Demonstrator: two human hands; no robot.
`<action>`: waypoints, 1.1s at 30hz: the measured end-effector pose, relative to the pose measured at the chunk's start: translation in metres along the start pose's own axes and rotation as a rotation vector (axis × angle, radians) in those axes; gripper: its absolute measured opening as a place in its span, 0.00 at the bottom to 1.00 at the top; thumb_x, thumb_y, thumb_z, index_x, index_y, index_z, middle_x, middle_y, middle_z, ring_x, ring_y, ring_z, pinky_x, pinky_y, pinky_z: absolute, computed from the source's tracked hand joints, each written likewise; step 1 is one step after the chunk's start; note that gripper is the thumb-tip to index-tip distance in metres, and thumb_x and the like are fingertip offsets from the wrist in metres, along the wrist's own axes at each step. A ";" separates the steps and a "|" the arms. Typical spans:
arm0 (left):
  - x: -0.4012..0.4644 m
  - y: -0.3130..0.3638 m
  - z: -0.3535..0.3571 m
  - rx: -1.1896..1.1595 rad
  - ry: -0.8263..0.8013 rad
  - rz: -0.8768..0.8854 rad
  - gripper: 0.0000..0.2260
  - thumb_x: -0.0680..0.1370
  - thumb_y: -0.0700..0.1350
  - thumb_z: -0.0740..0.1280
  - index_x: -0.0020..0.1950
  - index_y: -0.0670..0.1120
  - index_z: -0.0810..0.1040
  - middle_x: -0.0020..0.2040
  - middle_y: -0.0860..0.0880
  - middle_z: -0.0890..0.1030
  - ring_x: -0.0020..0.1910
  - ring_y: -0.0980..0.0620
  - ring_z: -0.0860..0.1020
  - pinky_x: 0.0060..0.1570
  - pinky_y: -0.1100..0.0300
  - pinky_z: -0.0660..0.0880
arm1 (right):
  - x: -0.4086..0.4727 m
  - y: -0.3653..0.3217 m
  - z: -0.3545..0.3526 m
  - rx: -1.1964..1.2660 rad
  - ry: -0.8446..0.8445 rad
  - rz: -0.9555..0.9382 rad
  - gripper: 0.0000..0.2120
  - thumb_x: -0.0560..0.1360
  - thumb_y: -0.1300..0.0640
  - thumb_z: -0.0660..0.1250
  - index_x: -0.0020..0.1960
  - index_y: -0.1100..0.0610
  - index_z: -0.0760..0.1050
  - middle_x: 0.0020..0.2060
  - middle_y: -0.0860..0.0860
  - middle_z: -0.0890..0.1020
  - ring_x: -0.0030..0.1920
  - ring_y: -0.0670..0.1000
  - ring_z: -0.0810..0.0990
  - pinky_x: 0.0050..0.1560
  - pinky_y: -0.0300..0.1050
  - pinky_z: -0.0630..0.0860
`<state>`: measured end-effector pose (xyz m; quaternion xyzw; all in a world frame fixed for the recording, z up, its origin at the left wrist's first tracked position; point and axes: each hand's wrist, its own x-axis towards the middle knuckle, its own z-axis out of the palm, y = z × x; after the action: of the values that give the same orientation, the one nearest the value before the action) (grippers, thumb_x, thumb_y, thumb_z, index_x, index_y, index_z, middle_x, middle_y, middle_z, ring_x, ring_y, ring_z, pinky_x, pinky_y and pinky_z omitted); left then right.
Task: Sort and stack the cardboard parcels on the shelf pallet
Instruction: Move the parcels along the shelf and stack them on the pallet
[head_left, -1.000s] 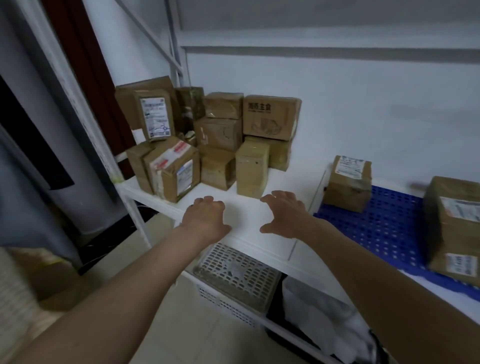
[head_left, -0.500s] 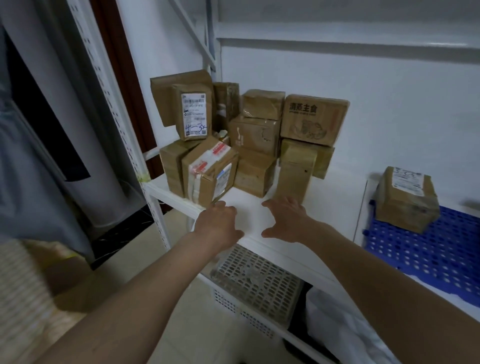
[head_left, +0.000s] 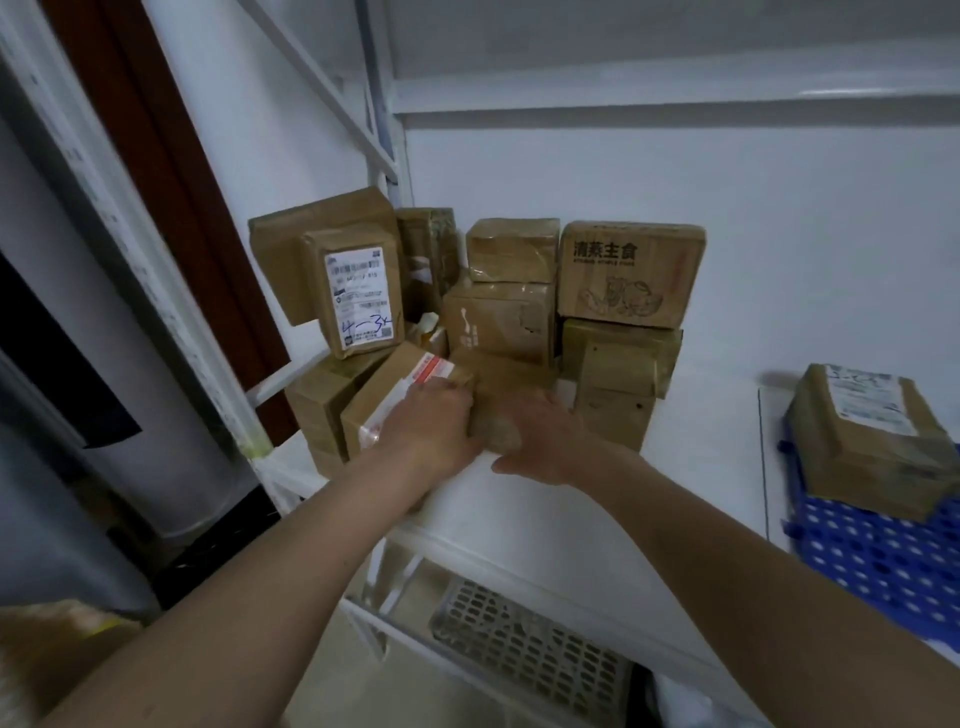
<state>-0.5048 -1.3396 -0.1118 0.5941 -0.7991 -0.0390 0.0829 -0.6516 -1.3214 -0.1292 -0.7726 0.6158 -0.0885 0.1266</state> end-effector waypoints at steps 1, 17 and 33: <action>0.009 0.001 0.003 -0.022 -0.005 0.022 0.17 0.75 0.54 0.66 0.63 0.51 0.75 0.66 0.48 0.72 0.65 0.46 0.70 0.61 0.53 0.70 | 0.008 0.002 0.000 -0.006 0.005 0.028 0.32 0.73 0.47 0.69 0.72 0.51 0.61 0.71 0.53 0.64 0.73 0.58 0.59 0.71 0.56 0.57; 0.093 0.053 0.022 -0.493 -0.175 0.213 0.22 0.76 0.57 0.66 0.67 0.51 0.70 0.65 0.50 0.75 0.62 0.47 0.74 0.56 0.53 0.71 | 0.013 0.056 -0.021 -0.150 0.502 0.337 0.15 0.77 0.57 0.61 0.63 0.57 0.70 0.64 0.55 0.71 0.66 0.56 0.64 0.65 0.45 0.64; 0.116 0.089 0.060 -1.102 -0.516 -0.046 0.33 0.76 0.57 0.67 0.77 0.53 0.56 0.70 0.46 0.67 0.59 0.44 0.73 0.49 0.51 0.74 | -0.010 0.080 -0.018 0.761 0.421 0.778 0.23 0.80 0.57 0.57 0.73 0.58 0.58 0.65 0.60 0.73 0.63 0.61 0.73 0.64 0.57 0.71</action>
<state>-0.6319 -1.4266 -0.1469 0.4523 -0.6425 -0.5915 0.1812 -0.7332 -1.3304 -0.1364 -0.3555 0.7911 -0.4023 0.2933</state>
